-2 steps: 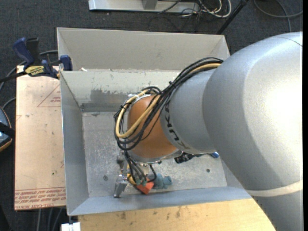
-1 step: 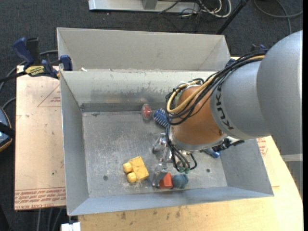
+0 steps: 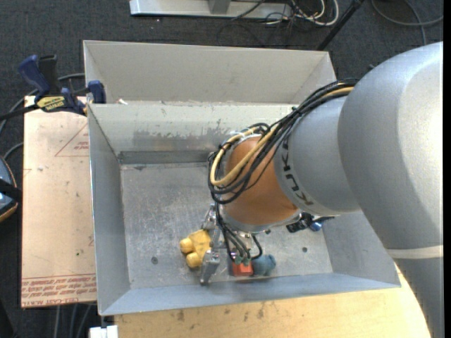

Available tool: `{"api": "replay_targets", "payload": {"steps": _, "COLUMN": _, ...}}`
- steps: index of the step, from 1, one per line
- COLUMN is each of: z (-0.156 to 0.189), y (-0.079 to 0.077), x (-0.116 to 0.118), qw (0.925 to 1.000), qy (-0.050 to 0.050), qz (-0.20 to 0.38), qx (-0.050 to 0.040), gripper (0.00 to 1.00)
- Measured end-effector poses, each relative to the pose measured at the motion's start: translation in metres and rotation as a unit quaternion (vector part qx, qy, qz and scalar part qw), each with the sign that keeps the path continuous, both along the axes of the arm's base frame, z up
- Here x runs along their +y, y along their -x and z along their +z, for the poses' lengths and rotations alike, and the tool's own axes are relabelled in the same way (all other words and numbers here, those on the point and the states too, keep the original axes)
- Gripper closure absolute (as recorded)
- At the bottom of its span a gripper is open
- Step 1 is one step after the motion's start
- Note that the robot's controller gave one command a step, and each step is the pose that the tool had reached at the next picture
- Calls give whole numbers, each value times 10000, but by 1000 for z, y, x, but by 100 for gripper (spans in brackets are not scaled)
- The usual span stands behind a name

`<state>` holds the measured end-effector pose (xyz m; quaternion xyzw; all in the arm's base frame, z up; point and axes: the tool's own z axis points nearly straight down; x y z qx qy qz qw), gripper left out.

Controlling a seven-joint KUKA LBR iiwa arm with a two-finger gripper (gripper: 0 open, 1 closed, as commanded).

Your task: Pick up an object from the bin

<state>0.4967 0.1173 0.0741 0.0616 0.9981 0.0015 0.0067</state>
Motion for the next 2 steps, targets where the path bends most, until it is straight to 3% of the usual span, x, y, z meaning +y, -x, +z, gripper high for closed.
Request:
{"api": "replay_targets", "payload": {"steps": 1, "z": 1, "y": 1, "x": 0, "qw": 10000, "qy": -11, "qz": -12, "qx": 31, "gripper": 100}}
{"api": "replay_targets", "payload": {"steps": 2, "z": -1, "y": 2, "x": 0, "qw": 10000, "qy": -8, "qz": -12, "qx": 42, "gripper": 0}}
